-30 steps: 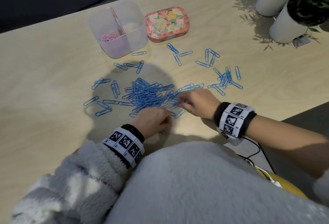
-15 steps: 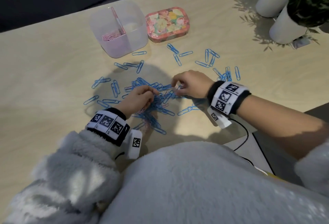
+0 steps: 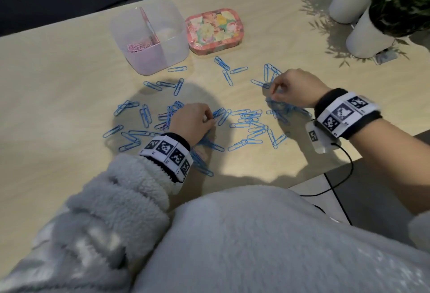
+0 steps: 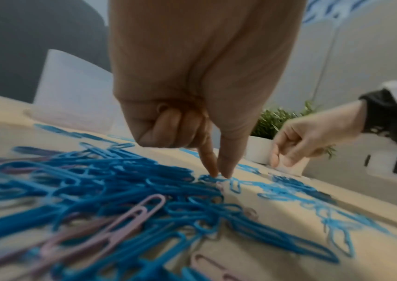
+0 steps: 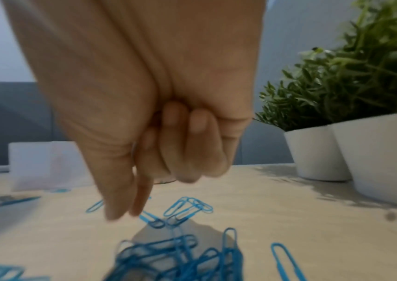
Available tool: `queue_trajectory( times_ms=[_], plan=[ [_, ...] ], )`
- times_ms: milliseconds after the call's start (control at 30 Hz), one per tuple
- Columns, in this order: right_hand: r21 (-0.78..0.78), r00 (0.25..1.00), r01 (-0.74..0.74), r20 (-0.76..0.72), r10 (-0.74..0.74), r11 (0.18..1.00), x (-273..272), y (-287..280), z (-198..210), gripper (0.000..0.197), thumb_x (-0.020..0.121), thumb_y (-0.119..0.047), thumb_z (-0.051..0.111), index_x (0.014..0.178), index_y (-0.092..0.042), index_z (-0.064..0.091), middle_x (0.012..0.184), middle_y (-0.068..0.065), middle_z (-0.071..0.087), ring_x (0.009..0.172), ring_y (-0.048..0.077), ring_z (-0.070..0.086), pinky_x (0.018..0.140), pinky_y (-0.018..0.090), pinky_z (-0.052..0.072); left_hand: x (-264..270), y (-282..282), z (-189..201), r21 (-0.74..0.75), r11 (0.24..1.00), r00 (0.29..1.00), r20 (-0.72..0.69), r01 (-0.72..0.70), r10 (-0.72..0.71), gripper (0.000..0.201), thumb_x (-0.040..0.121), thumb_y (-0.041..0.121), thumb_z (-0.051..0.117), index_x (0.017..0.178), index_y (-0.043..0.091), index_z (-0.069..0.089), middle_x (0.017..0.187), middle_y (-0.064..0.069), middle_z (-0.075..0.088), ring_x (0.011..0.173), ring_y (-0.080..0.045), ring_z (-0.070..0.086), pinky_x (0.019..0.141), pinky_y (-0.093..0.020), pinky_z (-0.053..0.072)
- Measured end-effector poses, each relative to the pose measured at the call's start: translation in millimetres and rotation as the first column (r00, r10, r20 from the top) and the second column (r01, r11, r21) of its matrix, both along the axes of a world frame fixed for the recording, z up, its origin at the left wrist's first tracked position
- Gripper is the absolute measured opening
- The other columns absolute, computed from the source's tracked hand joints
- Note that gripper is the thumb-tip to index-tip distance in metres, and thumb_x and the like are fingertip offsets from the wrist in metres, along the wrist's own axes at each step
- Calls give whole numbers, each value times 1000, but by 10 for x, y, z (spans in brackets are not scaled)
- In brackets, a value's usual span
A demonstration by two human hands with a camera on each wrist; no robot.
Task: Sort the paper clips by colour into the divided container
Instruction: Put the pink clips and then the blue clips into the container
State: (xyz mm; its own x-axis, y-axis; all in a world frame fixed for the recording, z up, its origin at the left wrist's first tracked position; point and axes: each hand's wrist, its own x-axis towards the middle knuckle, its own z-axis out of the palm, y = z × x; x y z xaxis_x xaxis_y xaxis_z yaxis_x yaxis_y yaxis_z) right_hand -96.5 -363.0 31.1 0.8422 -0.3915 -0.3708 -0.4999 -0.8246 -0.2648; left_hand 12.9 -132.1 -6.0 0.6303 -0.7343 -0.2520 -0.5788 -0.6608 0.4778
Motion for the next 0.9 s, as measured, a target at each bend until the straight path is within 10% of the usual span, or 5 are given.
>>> queue_trajectory(
  times_ms=[300, 500, 900],
  plan=[
    [165, 971, -240, 35, 237, 957, 117, 835, -318, 15, 83, -30, 59, 96, -27, 65, 76, -4, 57, 88, 27, 60, 68, 28, 35, -30, -31, -28, 120, 991, 989, 132, 53, -69, 15, 89, 20, 52, 96, 11, 63, 102, -11, 65, 95, -31, 60, 72, -37, 45],
    [80, 992, -104, 83, 97, 991, 39, 712, -277, 12, 84, -21, 53, 84, -23, 64, 86, 3, 70, 89, 32, 62, 74, 35, 45, 170, 169, -26, -147, 983, 978, -192, -110, 81, 7, 89, 16, 54, 85, 11, 55, 68, 4, 48, 62, -12, 42, 52, -19, 28],
    [260, 946, -308, -15, 323, 915, 278, 1203, -425, 14, 84, -25, 61, 92, -14, 62, 93, 5, 64, 96, 27, 58, 68, 26, 30, 259, 735, 64, -71, 886, 568, -790, -458, 231, 25, 93, 5, 43, 88, 23, 59, 65, 0, 44, 41, -1, 36, 39, -11, 28]
  ],
)
